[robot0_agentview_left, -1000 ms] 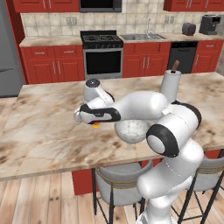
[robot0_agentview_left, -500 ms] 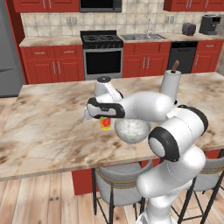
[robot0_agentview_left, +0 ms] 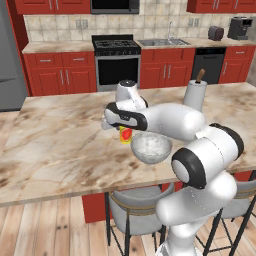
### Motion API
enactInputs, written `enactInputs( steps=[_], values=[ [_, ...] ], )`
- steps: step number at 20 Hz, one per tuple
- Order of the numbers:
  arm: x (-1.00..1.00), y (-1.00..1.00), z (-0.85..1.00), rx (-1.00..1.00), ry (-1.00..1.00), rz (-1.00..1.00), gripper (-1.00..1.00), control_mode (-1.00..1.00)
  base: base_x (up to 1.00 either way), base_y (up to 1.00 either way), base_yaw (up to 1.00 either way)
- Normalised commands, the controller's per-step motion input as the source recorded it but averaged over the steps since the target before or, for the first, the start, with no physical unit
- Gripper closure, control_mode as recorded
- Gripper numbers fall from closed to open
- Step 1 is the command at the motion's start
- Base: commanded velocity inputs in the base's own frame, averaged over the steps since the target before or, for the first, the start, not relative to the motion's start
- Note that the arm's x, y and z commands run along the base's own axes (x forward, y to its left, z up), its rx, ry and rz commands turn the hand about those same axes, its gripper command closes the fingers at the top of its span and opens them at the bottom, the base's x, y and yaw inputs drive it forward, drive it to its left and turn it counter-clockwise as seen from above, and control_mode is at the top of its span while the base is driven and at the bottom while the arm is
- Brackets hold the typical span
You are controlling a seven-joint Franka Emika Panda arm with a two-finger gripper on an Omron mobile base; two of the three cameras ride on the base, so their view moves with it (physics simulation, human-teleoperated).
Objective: Place the cup inside the bowl on the dining table and move the bowl to any counter.
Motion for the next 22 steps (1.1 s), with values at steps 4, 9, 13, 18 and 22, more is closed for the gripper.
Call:
enactInputs(
  steps=[4, 9, 13, 18, 22],
  values=[
    [0.0, 0.0, 0.42, 0.01, 0.0, 0.0, 1.0, -1.0, 0.0, 0.0, 0.0],
    [-0.04, -0.09, 0.17, 0.0, 0.0, 0.0, 1.0, -1.0, 0.0, 0.0, 0.0],
    [-0.1, -0.2, 0.01, 0.0, 0.0, 0.0, 1.0, -1.0, 0.0, 0.0, 0.0],
    [-0.2, -0.21, 0.0, 0.0, 0.03, 0.0, 1.0, -1.0, 0.0, 0.0, 0.0],
    [-0.19, -0.18, 0.0, 0.0, 0.04, 0.0, 1.0, -1.0, 0.0, 0.0, 0.0]
  ],
)
